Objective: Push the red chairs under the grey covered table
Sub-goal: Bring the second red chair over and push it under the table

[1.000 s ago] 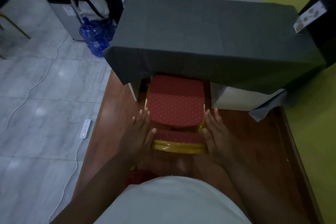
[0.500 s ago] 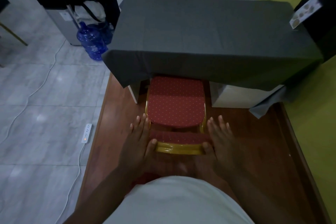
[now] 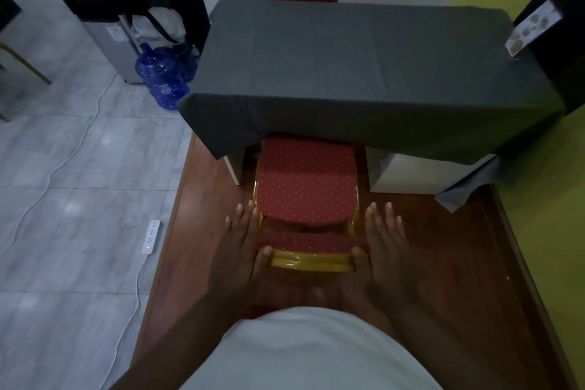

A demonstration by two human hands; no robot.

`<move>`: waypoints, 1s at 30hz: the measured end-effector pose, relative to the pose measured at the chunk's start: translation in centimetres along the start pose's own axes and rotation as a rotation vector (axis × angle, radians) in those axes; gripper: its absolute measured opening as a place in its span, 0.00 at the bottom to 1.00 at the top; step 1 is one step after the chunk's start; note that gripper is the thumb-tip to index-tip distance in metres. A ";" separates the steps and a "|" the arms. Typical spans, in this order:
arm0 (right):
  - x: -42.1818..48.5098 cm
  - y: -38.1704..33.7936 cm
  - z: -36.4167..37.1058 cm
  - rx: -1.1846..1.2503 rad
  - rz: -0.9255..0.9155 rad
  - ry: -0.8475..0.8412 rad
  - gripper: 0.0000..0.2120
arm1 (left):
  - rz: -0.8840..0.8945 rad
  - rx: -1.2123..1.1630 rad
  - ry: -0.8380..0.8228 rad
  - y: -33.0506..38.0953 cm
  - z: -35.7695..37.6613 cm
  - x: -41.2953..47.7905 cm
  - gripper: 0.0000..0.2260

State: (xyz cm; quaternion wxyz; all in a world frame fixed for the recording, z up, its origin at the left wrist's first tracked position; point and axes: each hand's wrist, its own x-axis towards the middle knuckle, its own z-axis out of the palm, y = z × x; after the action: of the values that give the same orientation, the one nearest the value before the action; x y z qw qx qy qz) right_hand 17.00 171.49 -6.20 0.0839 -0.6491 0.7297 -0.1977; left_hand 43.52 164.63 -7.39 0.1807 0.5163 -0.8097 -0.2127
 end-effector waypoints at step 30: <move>14.3 2.7 -0.2 -0.081 0.073 -0.034 0.40 | 0.025 -0.003 0.008 -1.2 -0.3 14.3 0.29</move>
State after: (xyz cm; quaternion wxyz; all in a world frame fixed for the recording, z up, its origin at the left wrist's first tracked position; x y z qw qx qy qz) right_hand 12.46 157.73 -5.19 0.0771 -0.6280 0.7589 -0.1540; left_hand 38.87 151.02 -6.72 0.1871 0.5067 -0.8150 -0.2097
